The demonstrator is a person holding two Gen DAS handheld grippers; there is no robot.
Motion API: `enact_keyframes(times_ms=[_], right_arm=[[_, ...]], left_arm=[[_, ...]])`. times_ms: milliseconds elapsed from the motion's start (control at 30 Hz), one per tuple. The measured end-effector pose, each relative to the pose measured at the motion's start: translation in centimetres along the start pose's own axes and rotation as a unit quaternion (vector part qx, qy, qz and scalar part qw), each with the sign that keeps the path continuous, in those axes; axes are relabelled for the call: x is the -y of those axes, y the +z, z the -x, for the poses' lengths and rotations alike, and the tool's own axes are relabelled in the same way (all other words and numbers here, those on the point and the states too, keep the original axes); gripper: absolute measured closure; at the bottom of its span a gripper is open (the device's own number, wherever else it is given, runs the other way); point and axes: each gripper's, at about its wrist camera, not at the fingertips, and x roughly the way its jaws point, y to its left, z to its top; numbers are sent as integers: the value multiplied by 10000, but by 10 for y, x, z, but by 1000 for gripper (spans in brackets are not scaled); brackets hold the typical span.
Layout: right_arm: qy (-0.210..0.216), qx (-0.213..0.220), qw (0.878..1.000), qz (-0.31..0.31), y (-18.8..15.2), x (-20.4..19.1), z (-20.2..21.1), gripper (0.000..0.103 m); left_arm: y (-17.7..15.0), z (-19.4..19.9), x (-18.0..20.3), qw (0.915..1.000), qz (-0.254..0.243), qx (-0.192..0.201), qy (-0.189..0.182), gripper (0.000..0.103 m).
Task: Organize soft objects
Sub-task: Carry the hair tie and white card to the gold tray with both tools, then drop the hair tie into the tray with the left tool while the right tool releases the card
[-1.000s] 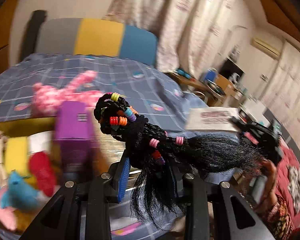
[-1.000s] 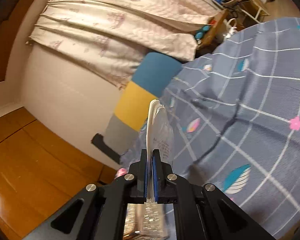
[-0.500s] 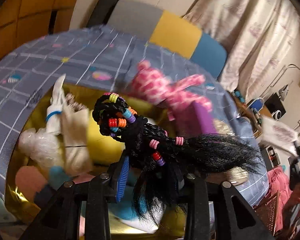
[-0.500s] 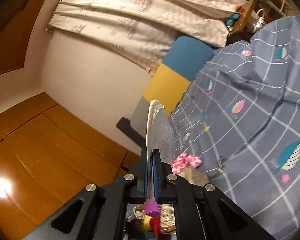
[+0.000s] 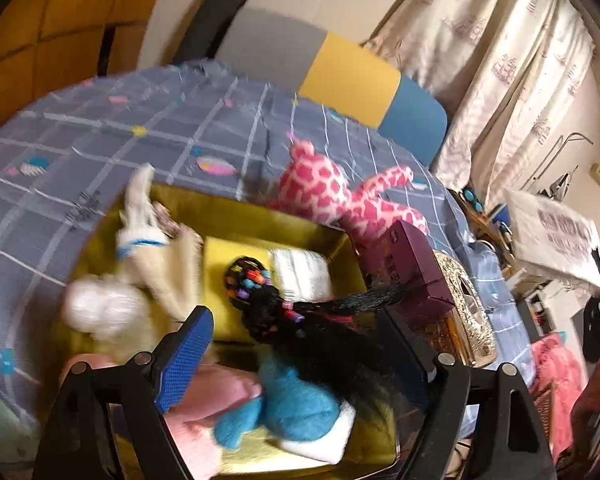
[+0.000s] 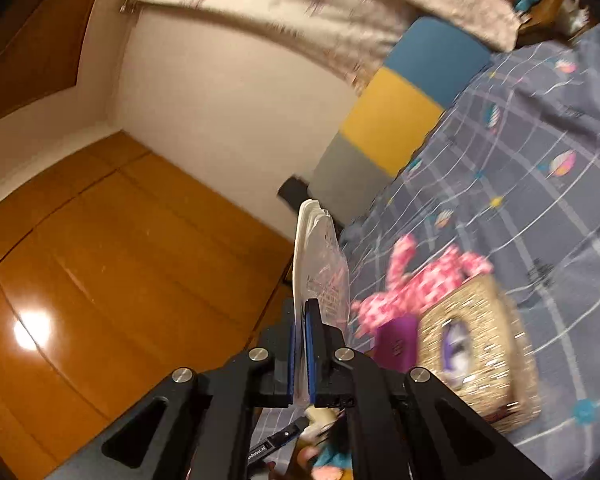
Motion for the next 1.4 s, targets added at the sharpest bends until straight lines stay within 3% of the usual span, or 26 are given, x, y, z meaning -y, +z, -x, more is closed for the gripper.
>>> enact_keyframes(times_ms=[133, 333, 500, 800, 1000, 1067, 1133, 1200, 1400], right_arm=[[227, -428, 9988, -7, -19, -12, -40, 98], [425, -1161, 9923, -45, -52, -22, -112, 98], [341, -1753, 9839, -63, -86, -24, -171, 98], [-463, -2580, 9649, -162, -133, 3, -251, 98], [-1329, -2663, 9542, 297, -136, 12, -276, 92], [-1705, -2666, 9457, 739, -135, 10, -284, 84], [-1990, -2706, 9348, 1158, -137, 8, -290, 69], [-2114, -2772, 9246, 1535, -144, 5, -298, 39], [-2087, -2609, 9114, 2403, -160, -25, -289, 6]], left_arm=[[-11, 17, -7, 9997, 39, 211, 153, 19], [-28, 32, -24, 9991, 345, 153, 202, 19], [-39, 40, -36, 9983, 465, 122, 324, 19], [-44, 55, -46, 9975, 559, 194, 377, 19], [-46, 61, -42, 9972, 542, 264, 439, 19], [-47, 63, -41, 9970, 532, 276, 493, 20], [-49, 67, -38, 9965, 498, 348, 568, 20], [-49, 69, -37, 9959, 444, 407, 675, 20], [-49, 76, -35, 9942, 398, 492, 865, 20]])
